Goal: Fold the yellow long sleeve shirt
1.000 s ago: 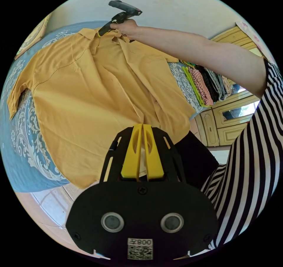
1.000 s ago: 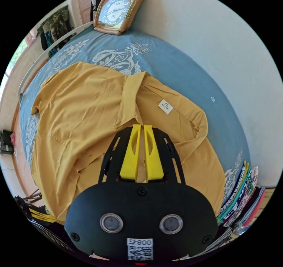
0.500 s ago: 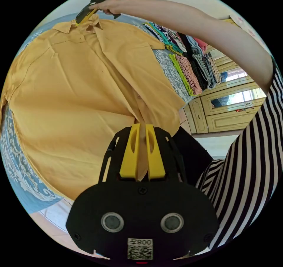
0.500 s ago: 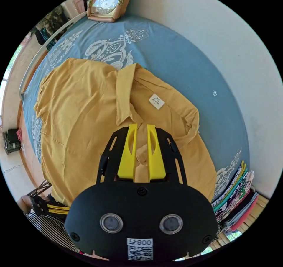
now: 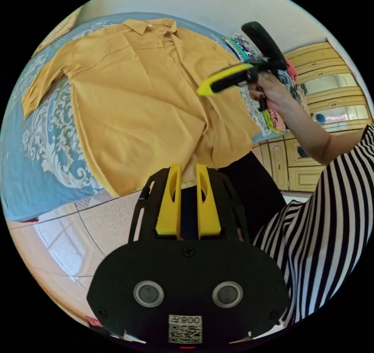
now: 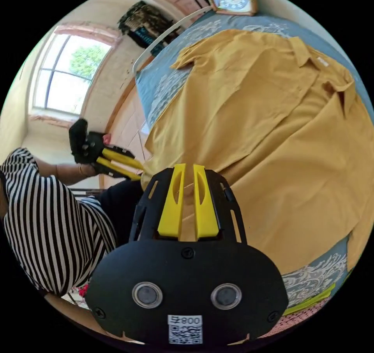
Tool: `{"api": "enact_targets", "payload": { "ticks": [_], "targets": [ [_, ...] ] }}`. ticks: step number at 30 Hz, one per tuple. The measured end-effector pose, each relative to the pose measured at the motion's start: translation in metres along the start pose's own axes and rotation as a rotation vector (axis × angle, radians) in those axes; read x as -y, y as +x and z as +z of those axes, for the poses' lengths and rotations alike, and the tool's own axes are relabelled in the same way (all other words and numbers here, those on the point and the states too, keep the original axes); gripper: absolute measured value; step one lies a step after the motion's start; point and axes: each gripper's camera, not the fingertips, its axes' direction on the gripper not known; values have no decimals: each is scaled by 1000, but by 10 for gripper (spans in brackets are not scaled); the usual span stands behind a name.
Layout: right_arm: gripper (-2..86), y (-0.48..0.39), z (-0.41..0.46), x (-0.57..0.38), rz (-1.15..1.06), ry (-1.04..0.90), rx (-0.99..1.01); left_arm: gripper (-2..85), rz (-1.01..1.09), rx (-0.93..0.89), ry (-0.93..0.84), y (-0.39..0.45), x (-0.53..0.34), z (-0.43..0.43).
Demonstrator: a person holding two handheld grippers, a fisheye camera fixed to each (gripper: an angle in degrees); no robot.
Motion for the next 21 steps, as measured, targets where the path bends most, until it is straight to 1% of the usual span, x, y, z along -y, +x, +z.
{"api": "enact_targets", "payload": {
  "ticks": [2, 4, 7, 8, 9, 12, 15, 18, 21],
  "targets": [
    [106, -26, 22, -21, -34, -35, -71, 71, -53, 60, 4, -11, -14, -12],
    [113, -49, 39, -44, -69, -56, -218, 73, -119, 92, 19, -26, -28, -24],
    [120, -70, 54, -63, -138, -70, -330, 80, -294, 109, 64, -66, -52, -36],
    [121, -73, 57, -66, -152, -70, -358, 84, -378, 58, 90, -86, -61, -39],
    [123, -79, 62, -72, -177, -64, -411, 89, -448, -31, 131, -106, -70, -40],
    [127, -83, 75, -83, -219, -71, -473, 86, -561, -194, 189, -146, -84, -36],
    [130, -78, 89, -94, -252, -101, -499, 50, -576, -281, 219, -163, -85, -39],
    [131, -70, 101, -101, -274, -137, -529, 27, -576, -318, 235, -173, -85, -49],
    [132, -63, 99, -108, -282, -153, -503, 17, -588, -361, 282, -183, -93, -68]
  ]
}}
